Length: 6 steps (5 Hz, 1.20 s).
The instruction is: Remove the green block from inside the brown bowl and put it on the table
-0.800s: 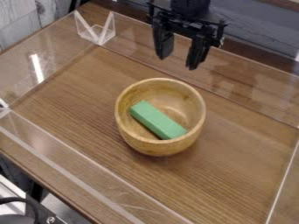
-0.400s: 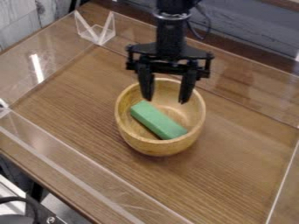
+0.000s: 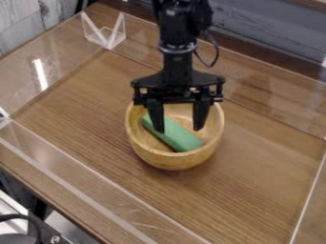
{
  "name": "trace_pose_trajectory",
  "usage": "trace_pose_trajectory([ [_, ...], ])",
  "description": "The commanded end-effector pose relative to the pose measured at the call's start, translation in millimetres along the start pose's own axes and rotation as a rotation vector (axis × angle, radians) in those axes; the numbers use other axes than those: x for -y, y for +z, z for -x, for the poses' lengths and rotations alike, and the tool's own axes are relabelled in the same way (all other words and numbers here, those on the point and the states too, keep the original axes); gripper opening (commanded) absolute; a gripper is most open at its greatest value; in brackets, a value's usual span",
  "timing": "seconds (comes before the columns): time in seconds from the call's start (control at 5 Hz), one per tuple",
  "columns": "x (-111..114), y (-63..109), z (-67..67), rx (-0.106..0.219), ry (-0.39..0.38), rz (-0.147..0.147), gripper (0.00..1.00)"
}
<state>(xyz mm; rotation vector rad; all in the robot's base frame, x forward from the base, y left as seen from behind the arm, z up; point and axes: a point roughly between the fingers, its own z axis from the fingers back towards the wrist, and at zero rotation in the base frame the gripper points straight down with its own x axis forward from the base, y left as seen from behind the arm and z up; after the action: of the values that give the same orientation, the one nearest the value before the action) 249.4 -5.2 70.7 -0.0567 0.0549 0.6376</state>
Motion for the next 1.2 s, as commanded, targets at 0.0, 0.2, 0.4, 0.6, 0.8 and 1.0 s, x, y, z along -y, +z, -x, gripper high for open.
trace_pose_trajectory([
  [0.0,1,1.0,-3.6,0.053,0.064,0.054,1.0],
  [0.2,1,-8.2,-3.0,0.062,0.109,0.076,1.0],
  [0.4,2,-15.9,-3.1,0.069,0.139,0.096,1.0],
  [0.6,2,-20.8,-3.1,0.071,0.151,0.108,1.0],
  [0.8,3,-20.2,-2.3,0.067,0.148,0.114,0.0],
  [1.0,3,-24.8,-3.3,0.067,0.156,0.123,1.0],
])
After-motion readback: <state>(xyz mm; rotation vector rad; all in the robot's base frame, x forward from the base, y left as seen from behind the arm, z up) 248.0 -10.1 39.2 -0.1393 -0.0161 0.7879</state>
